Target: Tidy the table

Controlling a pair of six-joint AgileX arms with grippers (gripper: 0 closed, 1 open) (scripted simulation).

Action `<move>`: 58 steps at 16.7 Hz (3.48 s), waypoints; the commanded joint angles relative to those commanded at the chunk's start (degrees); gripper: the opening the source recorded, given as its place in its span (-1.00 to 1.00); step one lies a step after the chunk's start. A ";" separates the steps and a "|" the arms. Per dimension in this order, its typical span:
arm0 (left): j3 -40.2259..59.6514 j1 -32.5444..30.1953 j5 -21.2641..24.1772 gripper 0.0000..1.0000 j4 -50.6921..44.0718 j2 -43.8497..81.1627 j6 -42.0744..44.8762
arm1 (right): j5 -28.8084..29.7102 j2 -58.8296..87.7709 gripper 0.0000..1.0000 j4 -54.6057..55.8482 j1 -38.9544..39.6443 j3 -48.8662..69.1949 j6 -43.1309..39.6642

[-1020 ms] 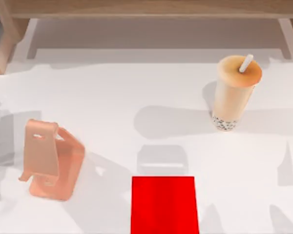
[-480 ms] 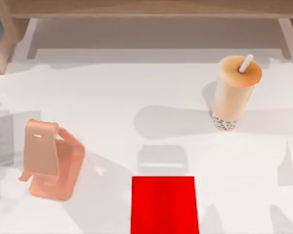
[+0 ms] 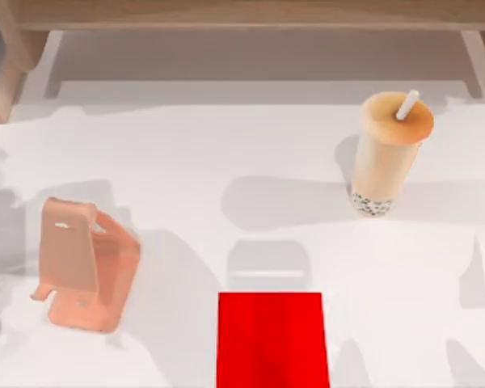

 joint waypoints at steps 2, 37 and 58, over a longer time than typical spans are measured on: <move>2.74 -0.02 0.01 -1.00 -4.08 -1.59 -0.02 | 0.00 0.00 1.00 0.00 0.00 0.00 0.00; -5.54 -70.80 -0.18 -1.00 9.40 3.21 -16.03 | 0.00 0.00 1.00 0.00 0.00 0.00 0.00; -6.10 -70.86 -0.14 1.00 10.24 3.63 -16.07 | 0.00 0.00 1.00 0.00 0.00 0.00 0.00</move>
